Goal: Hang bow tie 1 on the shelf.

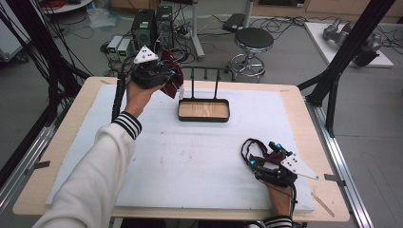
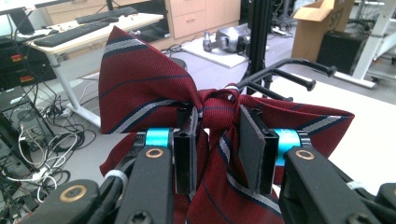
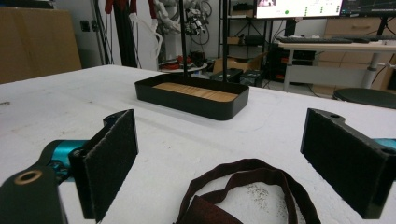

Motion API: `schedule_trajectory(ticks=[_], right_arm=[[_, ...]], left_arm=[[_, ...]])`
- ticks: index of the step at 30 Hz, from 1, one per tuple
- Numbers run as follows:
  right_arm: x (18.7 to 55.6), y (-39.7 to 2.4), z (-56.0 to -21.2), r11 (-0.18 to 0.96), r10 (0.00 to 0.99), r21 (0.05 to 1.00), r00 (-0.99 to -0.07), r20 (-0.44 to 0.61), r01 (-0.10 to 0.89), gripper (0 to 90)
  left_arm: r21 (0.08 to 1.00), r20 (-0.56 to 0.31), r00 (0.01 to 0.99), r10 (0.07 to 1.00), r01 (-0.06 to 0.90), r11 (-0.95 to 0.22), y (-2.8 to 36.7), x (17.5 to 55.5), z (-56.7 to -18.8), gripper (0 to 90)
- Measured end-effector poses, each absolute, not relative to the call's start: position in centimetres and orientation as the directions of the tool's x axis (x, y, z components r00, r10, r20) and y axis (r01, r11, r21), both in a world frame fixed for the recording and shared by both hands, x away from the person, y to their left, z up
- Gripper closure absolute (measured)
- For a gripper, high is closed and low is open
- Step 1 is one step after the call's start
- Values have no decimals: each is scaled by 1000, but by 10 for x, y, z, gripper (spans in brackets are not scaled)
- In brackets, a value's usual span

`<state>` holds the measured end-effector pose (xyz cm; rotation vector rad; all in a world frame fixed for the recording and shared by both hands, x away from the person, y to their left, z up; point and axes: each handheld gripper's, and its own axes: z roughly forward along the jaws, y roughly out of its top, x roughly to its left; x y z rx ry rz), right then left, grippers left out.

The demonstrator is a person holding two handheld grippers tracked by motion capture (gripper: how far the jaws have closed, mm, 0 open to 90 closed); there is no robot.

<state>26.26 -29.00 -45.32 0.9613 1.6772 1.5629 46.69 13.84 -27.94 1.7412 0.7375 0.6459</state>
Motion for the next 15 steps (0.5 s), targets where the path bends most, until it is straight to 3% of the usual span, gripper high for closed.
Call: schedule_trajectory(ticks=[15], right_arm=[[262, -290, -453, 23, 852, 996, -524, 26, 86, 102]], left_arm=[[959, 6, 609, 794, 220, -176, 148, 476, -282, 683]])
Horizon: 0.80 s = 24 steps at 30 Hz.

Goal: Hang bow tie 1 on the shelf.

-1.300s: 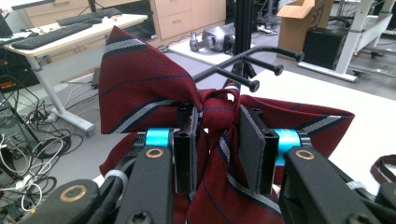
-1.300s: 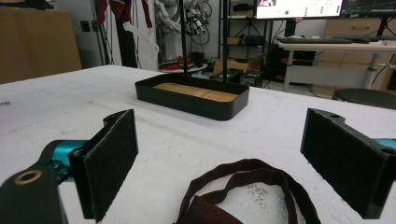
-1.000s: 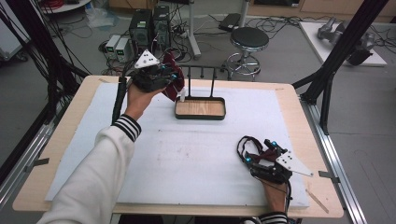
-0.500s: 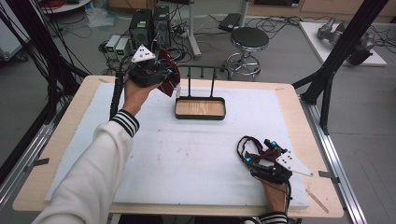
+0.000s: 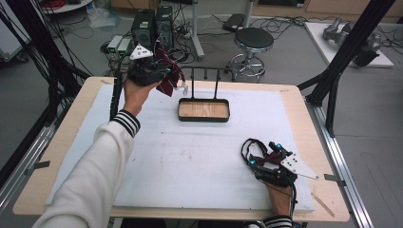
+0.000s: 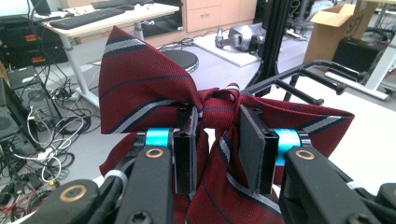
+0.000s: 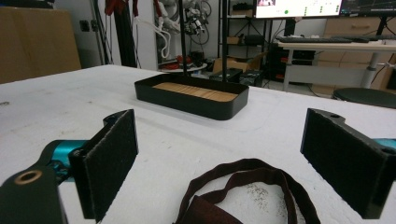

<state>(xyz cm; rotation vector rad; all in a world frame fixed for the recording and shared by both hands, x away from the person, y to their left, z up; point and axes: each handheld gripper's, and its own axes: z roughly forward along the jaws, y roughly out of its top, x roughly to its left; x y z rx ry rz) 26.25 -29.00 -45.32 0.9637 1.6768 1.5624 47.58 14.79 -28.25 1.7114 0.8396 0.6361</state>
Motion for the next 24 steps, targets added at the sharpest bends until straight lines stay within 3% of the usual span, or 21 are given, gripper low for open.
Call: schedule_trajectory(ticks=[24], right_arm=[[263, -290, -453, 28, 852, 997, -523, 18, 79, 102]], left_arm=[[917, 5, 566, 825, 327, -230, 146, 480, -305, 682]])
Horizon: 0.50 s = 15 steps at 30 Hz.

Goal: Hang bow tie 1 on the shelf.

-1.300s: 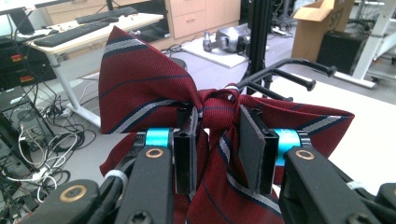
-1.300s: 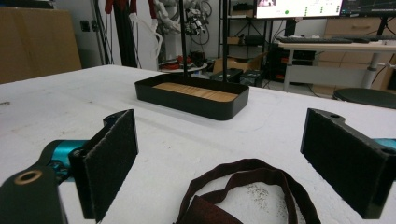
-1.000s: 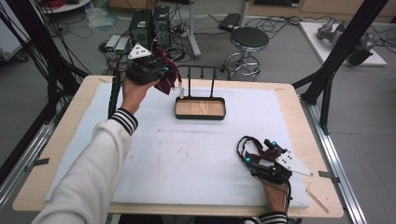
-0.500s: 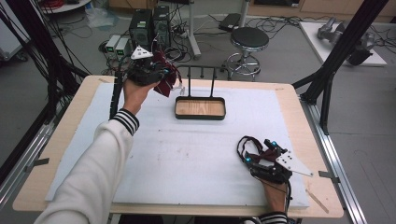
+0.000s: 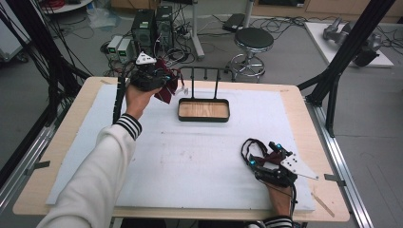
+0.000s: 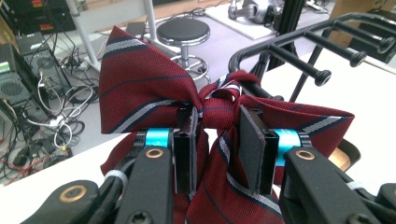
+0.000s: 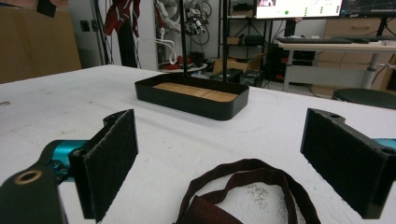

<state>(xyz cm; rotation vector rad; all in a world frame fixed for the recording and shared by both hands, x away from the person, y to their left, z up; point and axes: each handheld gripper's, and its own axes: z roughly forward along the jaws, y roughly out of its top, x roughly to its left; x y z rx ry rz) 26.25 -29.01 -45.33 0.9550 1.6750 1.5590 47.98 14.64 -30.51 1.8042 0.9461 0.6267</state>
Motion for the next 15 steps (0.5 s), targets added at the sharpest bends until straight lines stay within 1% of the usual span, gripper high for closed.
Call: schedule_trajectory(ticks=[15], right_arm=[[262, -290, -453, 20, 851, 996, -524, 27, 84, 102]], left_arm=[[901, 39, 578, 815, 332, -278, 143, 479, -309, 679]])
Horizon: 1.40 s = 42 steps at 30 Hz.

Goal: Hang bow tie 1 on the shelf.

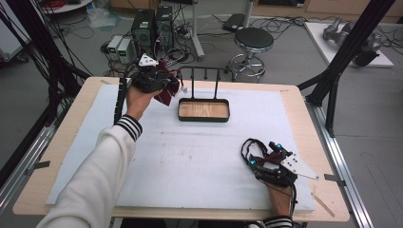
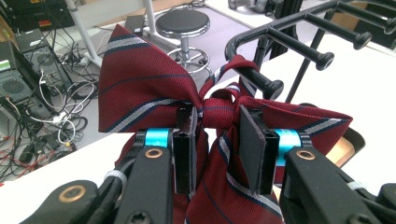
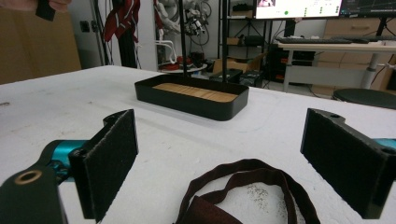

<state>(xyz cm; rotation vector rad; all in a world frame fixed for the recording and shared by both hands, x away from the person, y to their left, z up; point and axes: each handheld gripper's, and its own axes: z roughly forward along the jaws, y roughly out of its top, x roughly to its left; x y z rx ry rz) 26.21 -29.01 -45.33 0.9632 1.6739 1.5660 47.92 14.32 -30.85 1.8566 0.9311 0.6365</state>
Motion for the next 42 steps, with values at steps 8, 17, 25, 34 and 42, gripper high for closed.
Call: schedule_trajectory(ticks=[8, 17, 25, 34, 42], right_arm=[[262, -290, -453, 20, 852, 996, -522, 27, 85, 102], [262, -290, -453, 19, 852, 996, -523, 29, 85, 102], [262, -291, -453, 15, 853, 996, -521, 30, 83, 102], [262, -291, -453, 11, 854, 997, -520, 32, 80, 102], [262, -291, -453, 10, 853, 997, -521, 34, 81, 102]], left_arm=[[892, -7, 573, 820, 373, -254, 145, 481, -313, 500], [898, -53, 617, 785, 374, -233, 156, 474, -321, 179], [944, -33, 647, 762, 272, -189, 184, 434, -325, 152], [970, -32, 665, 746, 202, -139, 221, 388, -334, 152], [988, -10, 666, 746, 120, -94, 248, 343, -350, 151]])
